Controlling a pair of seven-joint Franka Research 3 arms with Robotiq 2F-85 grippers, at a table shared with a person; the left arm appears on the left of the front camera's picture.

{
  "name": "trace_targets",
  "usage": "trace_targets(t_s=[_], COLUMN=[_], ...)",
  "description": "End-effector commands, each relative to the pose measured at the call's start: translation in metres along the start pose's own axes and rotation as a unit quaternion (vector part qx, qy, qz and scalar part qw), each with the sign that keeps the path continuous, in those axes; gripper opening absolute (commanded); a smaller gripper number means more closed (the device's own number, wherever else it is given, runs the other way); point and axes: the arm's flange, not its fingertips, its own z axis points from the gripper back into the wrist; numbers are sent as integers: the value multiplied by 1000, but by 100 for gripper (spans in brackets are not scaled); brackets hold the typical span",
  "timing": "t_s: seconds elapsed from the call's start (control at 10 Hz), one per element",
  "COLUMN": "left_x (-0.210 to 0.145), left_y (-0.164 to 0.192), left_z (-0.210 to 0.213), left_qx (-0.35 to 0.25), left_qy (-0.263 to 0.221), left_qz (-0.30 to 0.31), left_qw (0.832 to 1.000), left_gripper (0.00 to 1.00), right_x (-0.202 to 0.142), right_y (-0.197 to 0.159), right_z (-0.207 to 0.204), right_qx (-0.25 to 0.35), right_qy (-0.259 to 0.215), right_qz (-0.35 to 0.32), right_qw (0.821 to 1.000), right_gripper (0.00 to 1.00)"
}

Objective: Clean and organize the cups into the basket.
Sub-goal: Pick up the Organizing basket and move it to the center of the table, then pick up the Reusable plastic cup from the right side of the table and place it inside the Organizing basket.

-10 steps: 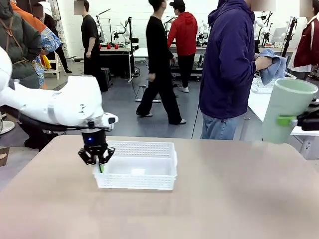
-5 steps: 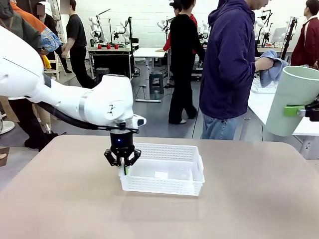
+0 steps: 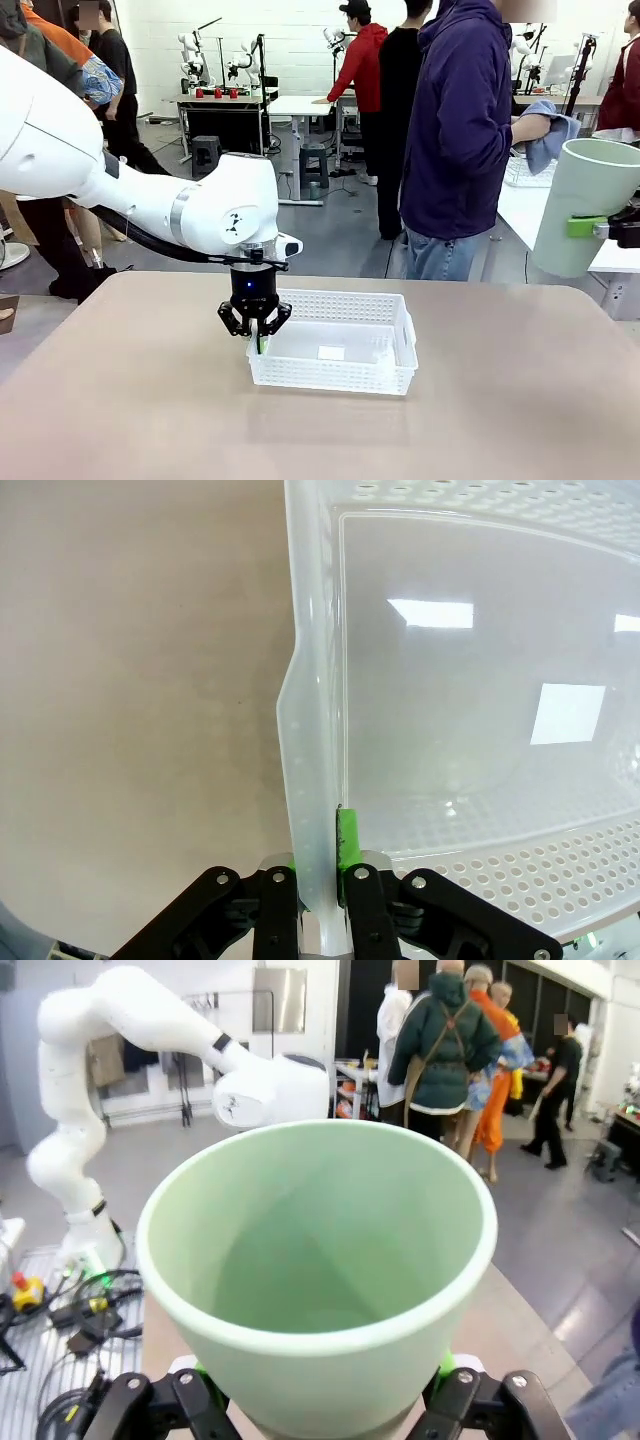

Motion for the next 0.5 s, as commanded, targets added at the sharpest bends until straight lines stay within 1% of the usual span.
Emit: trace_targets(t_s=[0.0, 0.1, 0.2, 0.3, 0.4], left_x=[-2, -2, -2, -2, -2], left_y=[1, 1, 1, 1, 1], left_z=[1, 1, 1, 1, 1], left_qx=[0, 0, 0, 0, 0], left_qy=[-2, -2, -2, -2, -2], left_qz=[-1, -1, -1, -1, -1], left_qw=[1000, 1000, 1000, 1000, 1000], left_gripper=[0, 0, 0, 0, 0], right_x=[39, 84, 118, 138, 149], right_y=[10, 13, 11, 9, 4], right_z=[-24, -56, -92, -132, -174], right_qx=[-26, -25, -23, -13, -9], right_qy=[112, 211, 290, 375, 447], right_qz=[30, 49, 53, 49, 46], right_qw=[993, 976, 955, 926, 893], right_gripper=[85, 85, 85, 85, 85])
